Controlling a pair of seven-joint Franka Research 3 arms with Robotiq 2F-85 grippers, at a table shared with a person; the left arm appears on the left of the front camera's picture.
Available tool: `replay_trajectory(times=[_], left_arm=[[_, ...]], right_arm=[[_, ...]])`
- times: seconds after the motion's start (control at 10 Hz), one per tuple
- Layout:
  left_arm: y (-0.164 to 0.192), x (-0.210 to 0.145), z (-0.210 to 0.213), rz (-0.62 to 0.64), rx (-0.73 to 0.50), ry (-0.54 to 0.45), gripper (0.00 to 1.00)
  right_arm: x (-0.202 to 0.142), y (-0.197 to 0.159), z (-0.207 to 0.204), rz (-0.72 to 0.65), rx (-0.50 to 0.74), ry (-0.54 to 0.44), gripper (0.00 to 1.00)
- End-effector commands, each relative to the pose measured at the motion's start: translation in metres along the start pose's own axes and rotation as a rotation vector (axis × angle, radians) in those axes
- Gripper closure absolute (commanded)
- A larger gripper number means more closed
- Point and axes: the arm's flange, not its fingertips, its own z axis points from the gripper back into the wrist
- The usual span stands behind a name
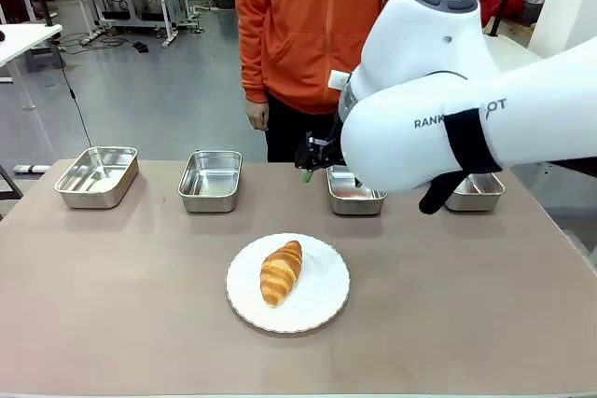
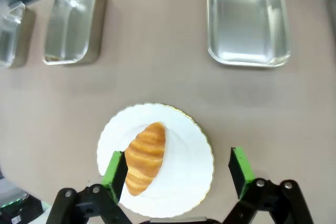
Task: Place the bread in the container.
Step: Place the Butter Roll into the Airtight Container indicated by the human.
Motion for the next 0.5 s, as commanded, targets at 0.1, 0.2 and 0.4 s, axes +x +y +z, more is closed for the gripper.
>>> replay_trajectory(times=[0.1,0.2,0.4], left_arm=[[-0.001,0.001,0.001,-0.013,-0.005,-0.016,0.00],[-0.001,0.001,0.001,-0.013,-0.005,-0.016,0.00],[-0.001,0.001,0.001,-0.013,-0.005,-0.016,0.00]], right_arm=[[-0.010,0.012,0.012,0.081,0.003,-0.035,0.00],[-0.010,0.012,0.012,0.081,0.003,-0.035,0.00],[-0.022,0.041,-0.005,-0.020,-0.121,-0.028,0.00]])
